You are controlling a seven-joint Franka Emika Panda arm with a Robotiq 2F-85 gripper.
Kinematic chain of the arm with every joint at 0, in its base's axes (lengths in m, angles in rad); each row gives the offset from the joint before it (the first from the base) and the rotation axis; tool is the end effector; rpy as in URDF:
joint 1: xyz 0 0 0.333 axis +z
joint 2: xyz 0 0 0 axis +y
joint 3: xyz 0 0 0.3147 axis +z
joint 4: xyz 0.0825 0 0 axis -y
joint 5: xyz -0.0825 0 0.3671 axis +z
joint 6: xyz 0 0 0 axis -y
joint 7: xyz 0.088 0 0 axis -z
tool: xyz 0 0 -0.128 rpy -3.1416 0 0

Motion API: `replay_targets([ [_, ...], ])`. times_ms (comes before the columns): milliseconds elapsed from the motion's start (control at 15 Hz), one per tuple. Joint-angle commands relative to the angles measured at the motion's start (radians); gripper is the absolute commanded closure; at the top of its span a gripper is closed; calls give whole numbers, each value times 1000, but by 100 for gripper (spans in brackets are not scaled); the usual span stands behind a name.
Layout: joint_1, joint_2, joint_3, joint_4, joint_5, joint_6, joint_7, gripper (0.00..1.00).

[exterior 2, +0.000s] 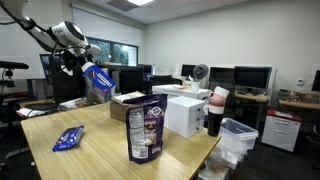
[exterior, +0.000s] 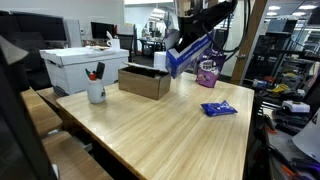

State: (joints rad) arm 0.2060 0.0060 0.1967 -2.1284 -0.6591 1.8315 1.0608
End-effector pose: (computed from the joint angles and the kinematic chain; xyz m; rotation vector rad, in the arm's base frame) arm 0.4805 0.1374 0.3903 2.4425 -0.4730 0.2414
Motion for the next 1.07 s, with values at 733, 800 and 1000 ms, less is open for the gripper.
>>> replay_targets([
  [733,366,463,199,91,-9,-747,601,94],
  [800,401,525,196,134,25,-793,609,94],
  [1000,458,571,187,212,117,-707,612,94],
])
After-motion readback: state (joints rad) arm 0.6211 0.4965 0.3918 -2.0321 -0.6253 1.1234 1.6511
